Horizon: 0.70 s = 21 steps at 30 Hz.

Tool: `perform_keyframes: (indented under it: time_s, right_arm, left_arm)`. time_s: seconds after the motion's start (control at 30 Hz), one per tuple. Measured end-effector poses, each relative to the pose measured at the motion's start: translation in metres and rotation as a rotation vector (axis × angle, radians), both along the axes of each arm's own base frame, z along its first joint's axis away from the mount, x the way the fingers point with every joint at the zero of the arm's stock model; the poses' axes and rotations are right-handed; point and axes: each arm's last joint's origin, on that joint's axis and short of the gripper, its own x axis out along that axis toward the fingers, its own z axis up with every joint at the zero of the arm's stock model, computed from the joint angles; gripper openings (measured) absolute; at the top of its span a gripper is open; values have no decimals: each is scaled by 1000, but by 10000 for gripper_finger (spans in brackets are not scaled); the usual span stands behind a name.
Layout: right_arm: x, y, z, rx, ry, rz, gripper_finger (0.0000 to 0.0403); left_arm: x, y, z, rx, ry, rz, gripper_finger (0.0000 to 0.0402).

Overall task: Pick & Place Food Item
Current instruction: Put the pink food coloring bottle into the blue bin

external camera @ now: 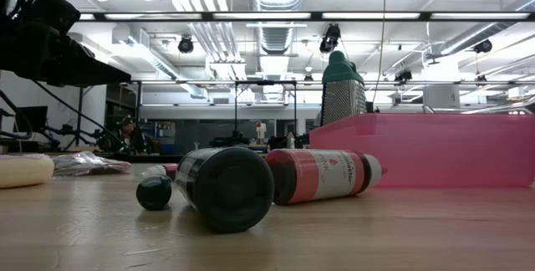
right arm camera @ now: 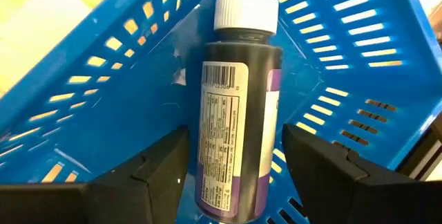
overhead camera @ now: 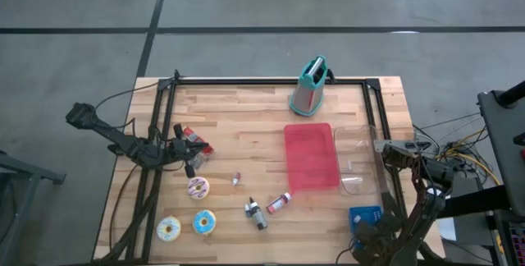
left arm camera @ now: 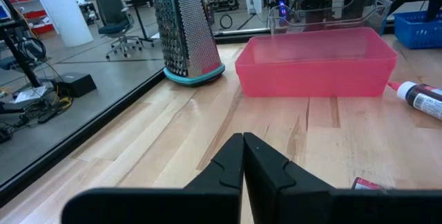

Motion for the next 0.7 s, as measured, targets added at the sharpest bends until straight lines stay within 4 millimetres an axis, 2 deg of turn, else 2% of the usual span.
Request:
perform_keyframes:
  time_s: [0.4, 0.53, 0.7]
  right_arm:
    - [0, -1, 3, -17, 9, 2, 233]
    - [0, -1, 13, -54, 14, 6, 231]
    - [0, 1, 35, -97, 26, 10, 229]
  left_arm:
    - [0, 0, 0, 0, 0, 0, 12]
    - [0, 0, 0, 0, 0, 0, 12]
    - [0, 0, 0, 0, 0, -1, 12]
